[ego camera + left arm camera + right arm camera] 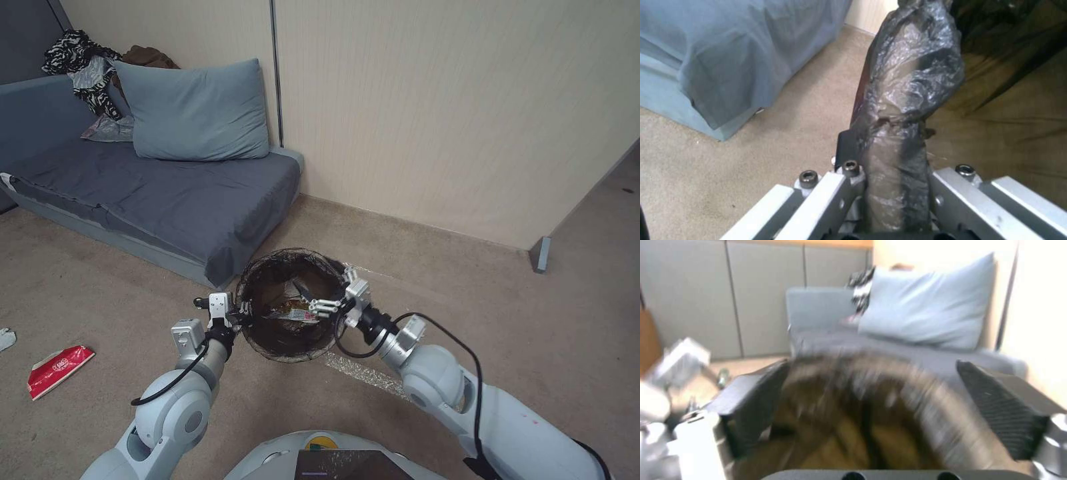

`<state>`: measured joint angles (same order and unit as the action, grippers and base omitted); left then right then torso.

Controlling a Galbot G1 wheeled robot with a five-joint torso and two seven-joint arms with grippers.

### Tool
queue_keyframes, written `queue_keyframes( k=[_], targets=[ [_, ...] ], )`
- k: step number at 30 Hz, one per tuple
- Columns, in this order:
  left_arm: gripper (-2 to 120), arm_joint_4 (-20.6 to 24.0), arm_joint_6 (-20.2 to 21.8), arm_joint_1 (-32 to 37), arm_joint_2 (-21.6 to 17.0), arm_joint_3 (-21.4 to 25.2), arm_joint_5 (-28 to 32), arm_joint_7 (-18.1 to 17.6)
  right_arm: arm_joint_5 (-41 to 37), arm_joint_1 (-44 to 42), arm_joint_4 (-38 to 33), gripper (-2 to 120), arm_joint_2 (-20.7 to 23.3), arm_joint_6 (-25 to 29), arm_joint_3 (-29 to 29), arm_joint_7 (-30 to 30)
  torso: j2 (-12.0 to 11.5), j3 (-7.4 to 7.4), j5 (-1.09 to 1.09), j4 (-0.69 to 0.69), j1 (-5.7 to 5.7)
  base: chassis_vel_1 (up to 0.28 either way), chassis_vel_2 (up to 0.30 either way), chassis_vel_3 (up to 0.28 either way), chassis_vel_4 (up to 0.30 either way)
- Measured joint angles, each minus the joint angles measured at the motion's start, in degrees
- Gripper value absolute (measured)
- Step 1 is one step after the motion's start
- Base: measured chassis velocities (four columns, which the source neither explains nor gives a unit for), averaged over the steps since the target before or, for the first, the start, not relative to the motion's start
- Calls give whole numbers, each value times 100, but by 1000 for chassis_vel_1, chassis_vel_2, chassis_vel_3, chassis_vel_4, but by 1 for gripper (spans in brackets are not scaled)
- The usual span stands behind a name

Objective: Pick up the trash bin, then pick up the garbage from the floor and place it into the trash bin.

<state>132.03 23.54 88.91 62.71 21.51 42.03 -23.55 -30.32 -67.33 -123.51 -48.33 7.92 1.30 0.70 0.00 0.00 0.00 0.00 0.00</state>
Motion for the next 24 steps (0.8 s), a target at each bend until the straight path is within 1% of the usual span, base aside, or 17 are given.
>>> queue_keyframes(
  k=[1, 2, 4, 5, 6, 7, 8, 9, 10, 12, 13, 14, 15, 19, 21, 23, 24],
  targets=[
    [3, 0, 0, 0, 0, 0, 0, 0, 0, 0, 0, 96, 0, 0, 0, 0, 0, 0, 0, 0, 0, 0, 0, 0, 0],
    [3, -18, -12, 0, 2, 6, -11, 5, -38, -157, -152, 99, -15, 1, -351, -79, 0, 0, 0, 0, 0, 0, 0, 0, 0],
    [3, -46, -27, -5, 3, 9, -35, 18, -78, -324, -305, 100, -65, -51, -796, -274, 0, 0, 0, -1, 0, 0, 0, 0, 0],
    [3, -46, -27, -5, 3, 9, -35, 18, -78, -324, -305, 100, -65, -51, -796, -274, 0, 0, 0, -1, 0, 0, 0, 0, 0],
    [3, -71, -44, -14, 4, 8, -57, 34, -129, -428, -388, 100, -120, -144, -1181, -424, 0, 0, 0, -1, 0, 0, 0, 0, 0],
    [3, -83, -55, -19, 5, 7, -67, 41, -143, -463, -411, 100, -144, -192, -1334, -494, 0, 0, 0, -1, 0, 0, 0, 0, 0],
    [3, -112, -80, -39, 9, -4, -92, 53, -160, -524, -440, 100, -204, -317, -1658, -681, 0, 0, 0, -1, 0, 0, 0, 0, 0],
    [3, -112, -80, -39, 9, -4, -92, 53, -160, -524, -440, 100, -204, -317, -1658, -681, 0, 0, 0, -1, 0, 0, 0, 0, 0],
    [3, -134, -97, -52, 14, -13, -114, 58, -170, -565, -450, 100, -261, -438, -1907, -844, 0, 0, 0, -1, 0, 0, 0, 0, 0],
    [3, -149, -108, -62, 19, -18, -136, 61, -172, -587, -455, 100, -290, -512, -2022, -929, 0, 0, 1, -1, 0, 0, 0, 0, 0],
    [3, -169, -123, -76, 30, -21, -175, 60, -171, -640, -455, 100, -340, -626, -2206, -1070, 0, 0, 0, -1, 0, 0, 0, 0, 0],
    [3, -205, -160, -107, 58, -5, -305, 35, -59, -886, -445, 100, -487, -834, -2557, -1337, 0, 0, 0, 0, 0, 0, 0, 0, 0],
    [3, -208, -169, -112, 60, 26, -347, 25, 112, -1145, -433, 100, -617, -929, -2729, -1456, 0, 0, 1, 0, 0, 0, 0, 0, 0],
    [3, -208, -175, -112, 51, 89, -392, 21, 431, -1497, -417, 100, -901, -1004, -2896, -1572, 0, 0, 0, 0, 0, 0, 0, 0, 0],
    [3, -208, -176, -112, 50, 93, -393, 21, 453, -1517, -417, 100, -920, -1009, -2904, -1579, 0, 0, 1, -1, 0, 0, 0, 0, 0],
    [3, -232, -201, -112, 36, 154, -397, 17, 858, -1804, -408, 100, -1370, -1003, -3013, -1631, 0, 0, -1, 1, 0, 0, 0, 0, 0],
    [3, -232, -201, -112, 36, 154, -397, 17, 858, -1804, -408, 100, -1370, -1003, -3013, -1631, 0, 0, -1, 1, 0, 0, 0, 0, 0]
  ],
)
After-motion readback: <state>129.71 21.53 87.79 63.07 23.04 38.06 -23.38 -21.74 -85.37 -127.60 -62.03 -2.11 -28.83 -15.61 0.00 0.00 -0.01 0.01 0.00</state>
